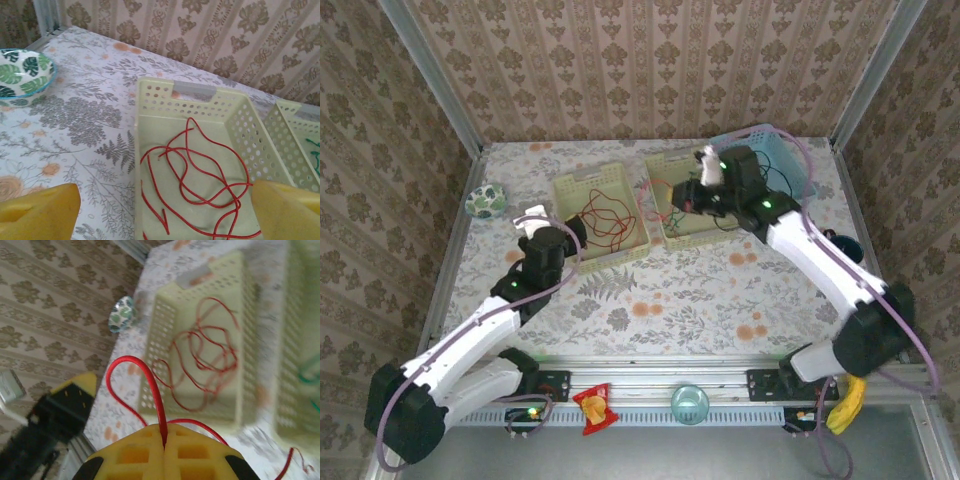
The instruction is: Untangle the cables
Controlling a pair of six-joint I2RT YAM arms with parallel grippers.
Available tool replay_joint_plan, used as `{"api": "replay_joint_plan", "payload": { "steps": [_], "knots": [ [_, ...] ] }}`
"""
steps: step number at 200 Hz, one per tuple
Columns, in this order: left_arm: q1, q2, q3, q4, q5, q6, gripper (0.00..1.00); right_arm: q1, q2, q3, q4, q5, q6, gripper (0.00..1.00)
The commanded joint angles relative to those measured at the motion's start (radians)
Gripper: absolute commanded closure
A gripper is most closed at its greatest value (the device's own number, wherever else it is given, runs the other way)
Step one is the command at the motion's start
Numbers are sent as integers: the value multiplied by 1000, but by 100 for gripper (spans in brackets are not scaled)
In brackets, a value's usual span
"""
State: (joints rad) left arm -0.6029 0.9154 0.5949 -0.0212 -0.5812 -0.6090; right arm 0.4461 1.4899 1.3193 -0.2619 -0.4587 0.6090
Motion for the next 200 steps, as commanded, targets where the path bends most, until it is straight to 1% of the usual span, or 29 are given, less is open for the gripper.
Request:
{"api": "replay_joint_plan", "payload": {
  "steps": [1, 30, 44, 52, 58, 64, 68, 75, 79, 85, 94, 116, 146, 155, 163, 169, 171, 174, 180, 189, 192, 194, 195, 196, 198, 200],
  "knots": [
    [-9, -65, -18, -127, -61, -75, 11, 43, 165, 135, 72, -68, 23, 100],
    [-17, -130, -35, -199, -82, -106, 11, 77, 366, 302, 93, -90, 38, 100],
    [-26, -152, -40, -219, -93, -112, 11, 89, 449, 359, 69, -62, 42, 100],
    [-29, -158, -41, -224, -93, -107, 11, 95, 484, 377, 64, -49, 42, 97],
    [-33, -162, -39, -229, -95, -104, 10, 98, 504, 387, 54, -37, 41, 89],
    [-35, -164, -37, -234, -97, -103, 10, 98, 517, 395, 36, -28, 40, 71],
    [-37, -163, -35, -236, -98, -100, 10, 98, 520, 398, 27, -24, 39, 62],
    [-37, -161, -31, -239, -98, -97, 10, 98, 514, 389, 15, -12, 34, 53],
    [-37, -161, -29, -242, -98, -96, 10, 97, 505, 378, 12, 0, 28, 51],
    [-37, -159, -26, -242, -98, -91, 10, 96, 479, 355, 7, 21, 15, 48],
    [-37, -155, -23, -244, -99, -82, 10, 90, 429, 310, 4, 61, -9, 46],
    [-35, -146, -16, -259, -119, -65, 9, 61, 268, 161, 9, 149, -51, 46],
    [-24, -144, -20, -294, -151, -45, 8, -29, -2, -106, 8, 306, -74, 43],
    [-18, -146, -18, -330, -174, -47, 8, -73, -88, -194, 4, 381, -72, 42],
    [-11, -148, -14, -376, -204, -59, 7, -114, -197, -280, 13, 444, -78, 40],
    [-4, -152, -12, -411, -228, -67, 5, -142, -265, -343, 20, 503, -90, 39],
    [-2, -154, -11, -425, -235, -67, 3, -151, -287, -363, 24, 520, -98, 38],
    [4, -156, -12, -439, -244, -64, 0, -159, -321, -392, 28, 561, -111, 38],
    [14, -162, -13, -464, -266, -50, 0, -174, -385, -453, 44, 641, -144, 35],
    [28, -168, -17, -488, -308, -17, 0, -176, -475, -554, 116, 770, -231, 30],
    [32, -169, -21, -489, -324, -4, 0, -177, -502, -591, 150, 797, -265, 22],
    [35, -170, -24, -490, -333, 8, 0, -177, -519, -614, 172, 812, -287, 13],
    [37, -170, -25, -489, -338, 14, 0, -177, -524, -626, 182, 819, -298, 7],
    [39, -170, -27, -488, -340, 21, 0, -177, -534, -638, 190, 826, -308, 3],
    [42, -169, -30, -484, -353, 34, 0, -178, -551, -658, 207, 843, -328, 1],
    [47, -169, -34, -480, -363, 49, 0, -178, -565, -678, 221, 860, -343, 0]
  ]
}}
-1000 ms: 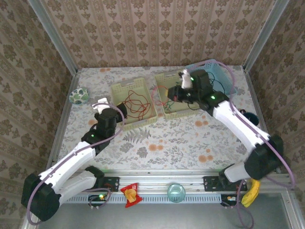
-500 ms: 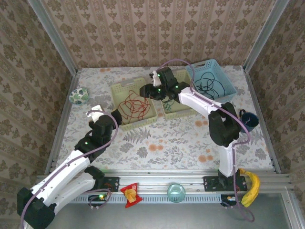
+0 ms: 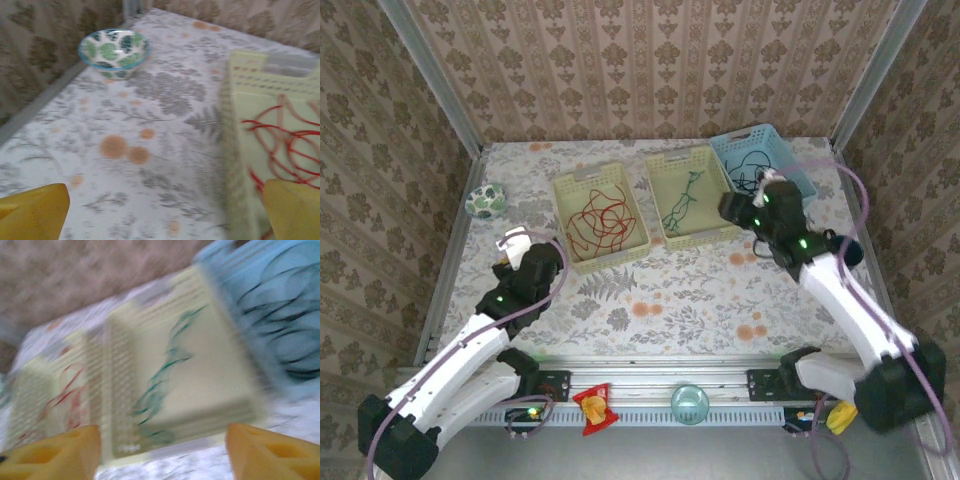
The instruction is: Untangle the cables
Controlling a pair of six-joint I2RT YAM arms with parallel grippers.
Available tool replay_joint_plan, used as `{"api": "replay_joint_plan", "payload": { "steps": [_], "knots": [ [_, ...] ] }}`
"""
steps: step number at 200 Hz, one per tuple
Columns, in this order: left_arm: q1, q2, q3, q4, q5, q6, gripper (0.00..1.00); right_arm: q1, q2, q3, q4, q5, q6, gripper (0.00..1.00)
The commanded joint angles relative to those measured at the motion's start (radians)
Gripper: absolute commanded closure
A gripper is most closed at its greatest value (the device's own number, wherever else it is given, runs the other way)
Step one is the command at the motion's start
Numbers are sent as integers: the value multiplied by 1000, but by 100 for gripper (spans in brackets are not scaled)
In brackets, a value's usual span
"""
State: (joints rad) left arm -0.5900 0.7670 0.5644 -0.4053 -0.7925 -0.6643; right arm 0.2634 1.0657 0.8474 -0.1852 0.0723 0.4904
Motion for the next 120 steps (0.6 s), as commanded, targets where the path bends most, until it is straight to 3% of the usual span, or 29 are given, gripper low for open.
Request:
{"api": "replay_joint_plan", "payload": {
  "steps": [1, 21, 37, 59, 75, 81, 105, 120],
  "knots": [
    [36, -20, -6, -93, -157, 112, 0, 5, -147, -215, 153, 338, -230, 0],
    [83, -4, -43, 0, -240, 240, 0, 4, -205, -385, 335, 462, -348, 0],
    [121, 17, -112, 208, -259, 393, 0, -5, -142, -425, 381, 587, -333, 0],
    [196, 75, -266, 610, -162, 587, 0, -21, 32, -441, 502, 664, -348, 0],
    [272, 142, -349, 806, -48, 546, 0, -28, 146, -483, 706, 662, -409, 0],
    [295, 160, -339, 785, -8, 525, 0, -36, 167, -480, 740, 664, -413, 0],
    [381, 246, -290, 782, 135, 528, 0, -108, 178, -533, 907, 393, -417, 4],
    [429, 312, -261, 813, 222, 545, 0, -168, 200, -543, 965, 256, -390, 0]
  ]
}}
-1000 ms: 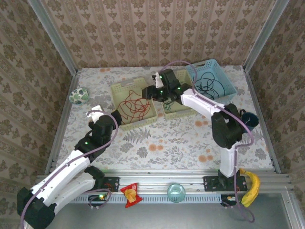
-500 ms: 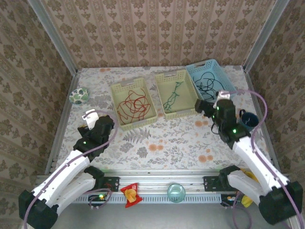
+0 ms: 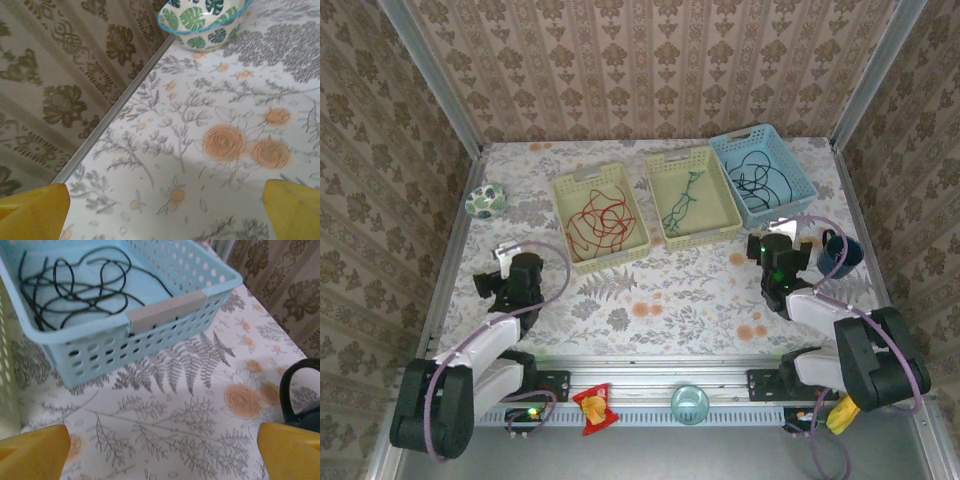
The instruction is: Untangle the cables
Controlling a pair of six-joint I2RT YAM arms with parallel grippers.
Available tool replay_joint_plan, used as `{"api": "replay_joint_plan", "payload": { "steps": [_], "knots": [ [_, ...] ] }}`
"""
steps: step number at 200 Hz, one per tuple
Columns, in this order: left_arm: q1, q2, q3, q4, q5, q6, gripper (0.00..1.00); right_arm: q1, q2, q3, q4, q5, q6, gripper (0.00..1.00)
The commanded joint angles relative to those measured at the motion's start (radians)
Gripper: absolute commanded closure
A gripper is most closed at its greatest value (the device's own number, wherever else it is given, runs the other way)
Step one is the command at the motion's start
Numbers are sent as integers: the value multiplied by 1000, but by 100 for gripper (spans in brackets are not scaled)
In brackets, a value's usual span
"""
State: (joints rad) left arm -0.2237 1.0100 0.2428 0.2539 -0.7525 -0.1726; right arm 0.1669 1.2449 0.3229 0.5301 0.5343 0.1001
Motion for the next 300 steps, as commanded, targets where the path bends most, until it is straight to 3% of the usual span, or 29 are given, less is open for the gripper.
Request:
{"api": "replay_joint_plan", "payload": {
  "steps": [1, 39, 58, 67, 77, 129, 147, 152, 165, 176, 213, 300],
  "knots": [
    [66, 72, 62, 156, 186, 54, 0, -76, 21, -17, 248, -211, 1, 0],
    [118, 198, 77, 339, 236, 81, 0, -151, 84, 72, 149, -277, 30, 0],
    [129, 268, 110, 382, 268, 99, 0, -155, 248, 41, 387, -330, -15, 0],
    [132, 300, 125, 406, 300, 112, 0, -135, 308, 59, 417, -389, -65, 0],
    [133, 332, 137, 440, 340, 131, 0, -127, 275, 80, 314, -417, -79, 0],
    [135, 405, 194, 451, 421, 193, 0, -134, 283, 81, 331, -425, -74, 0],
    [161, 555, 61, 870, 533, 226, 0, -135, 283, 82, 328, -425, -73, 0],
    [157, 595, 41, 962, 513, 245, 0, -136, 283, 82, 328, -428, -73, 0],
    [161, 530, 46, 820, 517, 200, 0, -137, 281, 81, 327, -430, -73, 0],
    [168, 571, 46, 907, 524, 222, 0, -138, 283, 85, 322, -434, -71, 0],
    [203, 544, 95, 757, 588, 182, 0, -137, 281, 84, 321, -435, -73, 0],
    [199, 550, 102, 759, 576, 194, 0, -147, 284, 90, 312, -454, -68, 0]
  ]
}}
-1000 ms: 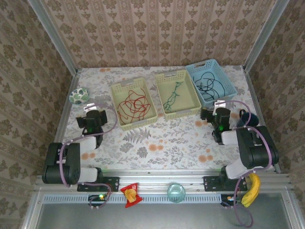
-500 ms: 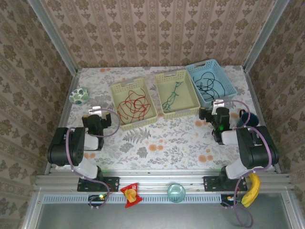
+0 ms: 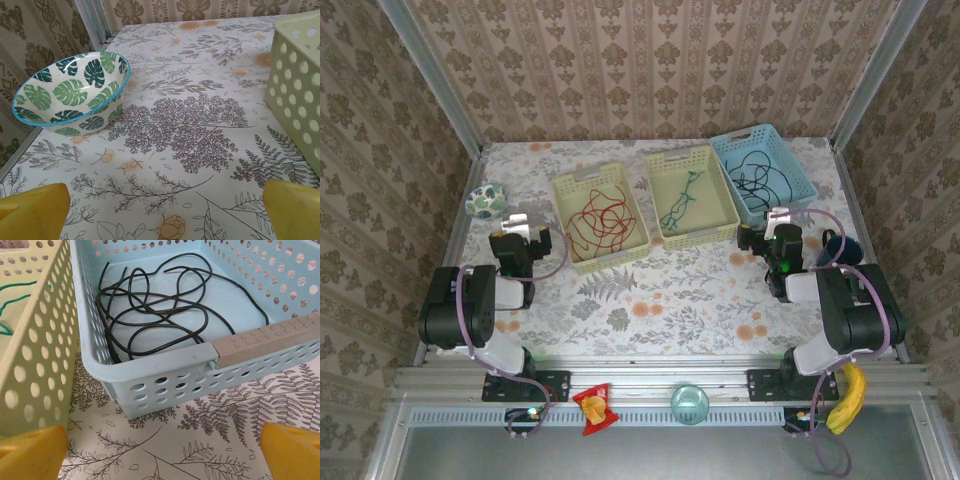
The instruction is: Untangle the cables
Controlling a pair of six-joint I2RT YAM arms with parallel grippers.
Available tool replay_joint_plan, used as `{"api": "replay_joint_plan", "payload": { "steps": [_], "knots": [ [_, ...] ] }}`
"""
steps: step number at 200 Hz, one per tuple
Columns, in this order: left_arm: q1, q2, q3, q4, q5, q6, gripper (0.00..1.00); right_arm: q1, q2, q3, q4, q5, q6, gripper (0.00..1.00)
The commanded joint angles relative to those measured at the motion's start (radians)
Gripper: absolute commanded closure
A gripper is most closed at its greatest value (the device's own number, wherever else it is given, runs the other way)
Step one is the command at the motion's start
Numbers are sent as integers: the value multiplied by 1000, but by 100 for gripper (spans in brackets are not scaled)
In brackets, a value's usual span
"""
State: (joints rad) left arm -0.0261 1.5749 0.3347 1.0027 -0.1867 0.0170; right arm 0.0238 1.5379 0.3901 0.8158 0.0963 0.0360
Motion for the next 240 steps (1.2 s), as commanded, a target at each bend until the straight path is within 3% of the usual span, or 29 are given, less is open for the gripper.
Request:
{"api": "replay_joint_plan", "payload": {
  "steps": [1, 240],
  "knots": [
    [2, -15, 10, 10, 11, 5, 0, -4, -9, 23, 26, -17, -4, 0],
    [-29, -10, 4, 33, -18, 33, 0, -10, -11, 21, 28, -29, -2, 0]
  ]
}}
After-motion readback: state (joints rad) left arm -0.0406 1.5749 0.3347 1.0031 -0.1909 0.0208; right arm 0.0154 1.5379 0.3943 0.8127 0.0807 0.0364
